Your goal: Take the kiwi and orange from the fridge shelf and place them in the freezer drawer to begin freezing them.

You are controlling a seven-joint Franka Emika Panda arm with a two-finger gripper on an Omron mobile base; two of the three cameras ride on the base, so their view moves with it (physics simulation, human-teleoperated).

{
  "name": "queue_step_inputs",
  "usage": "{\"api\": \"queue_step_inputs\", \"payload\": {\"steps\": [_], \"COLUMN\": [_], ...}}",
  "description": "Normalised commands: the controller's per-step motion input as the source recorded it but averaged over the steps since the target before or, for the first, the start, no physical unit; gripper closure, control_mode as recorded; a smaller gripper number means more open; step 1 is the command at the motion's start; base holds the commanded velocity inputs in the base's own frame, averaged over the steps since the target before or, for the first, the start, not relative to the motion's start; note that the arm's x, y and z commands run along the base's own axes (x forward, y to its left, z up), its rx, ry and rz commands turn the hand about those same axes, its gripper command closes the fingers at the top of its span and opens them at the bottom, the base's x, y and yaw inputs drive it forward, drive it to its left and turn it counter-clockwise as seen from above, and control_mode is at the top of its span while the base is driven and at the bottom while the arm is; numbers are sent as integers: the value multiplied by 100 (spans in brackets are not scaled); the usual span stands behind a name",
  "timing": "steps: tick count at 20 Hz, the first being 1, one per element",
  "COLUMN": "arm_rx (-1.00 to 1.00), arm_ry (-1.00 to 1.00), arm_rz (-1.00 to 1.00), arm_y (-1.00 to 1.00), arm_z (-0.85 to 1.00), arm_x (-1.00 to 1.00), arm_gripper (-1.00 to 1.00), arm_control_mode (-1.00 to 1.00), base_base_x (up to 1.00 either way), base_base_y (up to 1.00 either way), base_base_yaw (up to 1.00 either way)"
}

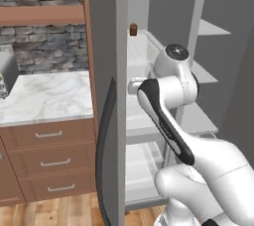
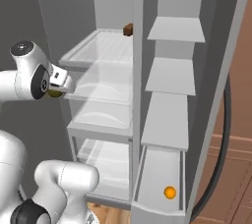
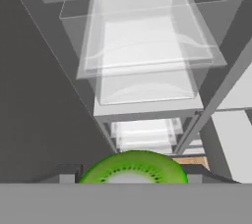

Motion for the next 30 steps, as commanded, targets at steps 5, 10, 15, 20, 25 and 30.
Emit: {"api": "queue_step_inputs", "payload": {"steps": [5, 10, 15, 20, 25, 30], "arm_rx": [0, 0, 0, 0, 0, 0], "arm_ry": [0, 0, 0, 0, 0, 0], "arm_rz": [0, 0, 0, 0, 0, 0], "arm_y": [0, 0, 0, 0, 0, 0], "arm_z": [0, 0, 0, 0, 0, 0], "arm_x": [0, 0, 0, 0, 0, 0], "arm_gripper": [100, 100, 100, 100, 100, 100], "arm_control_mode": [100, 100, 100, 100, 100, 100], "base_base_x": [-90, -80, -52, -2, 29, 39], "base_base_y": [2, -1, -32, -42, -4, 0], "base_base_yaw": [-22, -38, -45, -38, -12, -4]}}
